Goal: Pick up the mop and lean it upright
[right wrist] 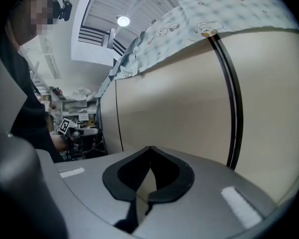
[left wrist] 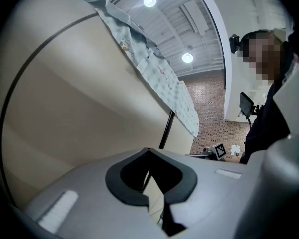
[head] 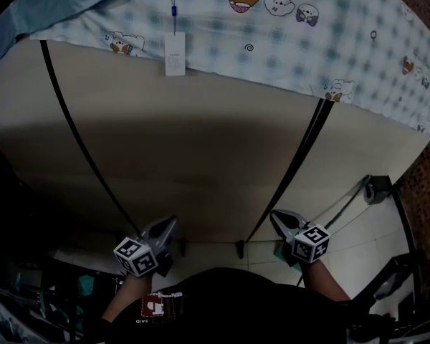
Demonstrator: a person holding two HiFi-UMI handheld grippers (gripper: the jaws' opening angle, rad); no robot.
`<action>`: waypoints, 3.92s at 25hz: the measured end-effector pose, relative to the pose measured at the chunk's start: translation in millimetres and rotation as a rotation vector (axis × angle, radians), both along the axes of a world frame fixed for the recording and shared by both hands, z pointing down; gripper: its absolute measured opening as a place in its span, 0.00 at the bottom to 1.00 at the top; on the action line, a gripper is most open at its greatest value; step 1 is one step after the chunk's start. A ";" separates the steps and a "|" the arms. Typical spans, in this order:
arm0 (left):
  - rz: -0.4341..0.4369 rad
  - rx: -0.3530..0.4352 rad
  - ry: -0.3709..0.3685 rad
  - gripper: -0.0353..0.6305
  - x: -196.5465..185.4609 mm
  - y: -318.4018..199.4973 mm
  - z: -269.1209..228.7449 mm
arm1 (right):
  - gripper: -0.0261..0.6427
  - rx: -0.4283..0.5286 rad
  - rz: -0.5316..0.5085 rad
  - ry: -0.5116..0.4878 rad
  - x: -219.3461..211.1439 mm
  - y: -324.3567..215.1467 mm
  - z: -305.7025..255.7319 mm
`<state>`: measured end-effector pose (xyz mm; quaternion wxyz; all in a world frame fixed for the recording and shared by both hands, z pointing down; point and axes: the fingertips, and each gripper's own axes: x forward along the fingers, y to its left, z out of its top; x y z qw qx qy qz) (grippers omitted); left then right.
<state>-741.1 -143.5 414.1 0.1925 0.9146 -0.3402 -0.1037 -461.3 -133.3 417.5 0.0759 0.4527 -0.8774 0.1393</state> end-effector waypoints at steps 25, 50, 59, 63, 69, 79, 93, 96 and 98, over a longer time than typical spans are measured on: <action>0.190 0.002 -0.030 0.02 109.6 -26.8 18.5 | 0.06 0.015 0.192 -0.037 115.9 25.0 1.0; 0.167 -0.043 0.046 0.02 355.3 18.6 23.5 | 0.06 -0.007 0.068 0.031 333.6 45.3 6.4; 0.226 -0.026 -0.006 0.02 412.5 5.7 33.2 | 0.06 -0.004 0.135 0.034 399.9 44.0 19.5; 0.211 -0.008 -0.027 0.02 471.4 16.8 30.8 | 0.06 0.010 0.105 0.018 457.2 41.6 21.0; 0.121 -0.026 -0.007 0.02 585.8 48.1 32.4 | 0.06 0.018 -0.013 0.049 557.1 49.3 20.4; 0.105 -0.063 -0.039 0.02 663.4 71.8 43.9 | 0.06 -0.021 -0.093 0.006 613.5 42.0 30.9; 0.247 -0.042 -0.093 0.02 696.0 8.7 66.1 | 0.06 -0.026 -0.022 -0.007 623.7 35.2 25.8; 0.264 -0.018 -0.161 0.02 735.4 11.2 65.5 | 0.06 -0.027 -0.056 -0.030 643.2 37.6 33.0; 0.254 -0.006 -0.186 0.02 761.6 8.8 66.0 | 0.06 -0.029 -0.093 -0.031 654.5 39.5 34.3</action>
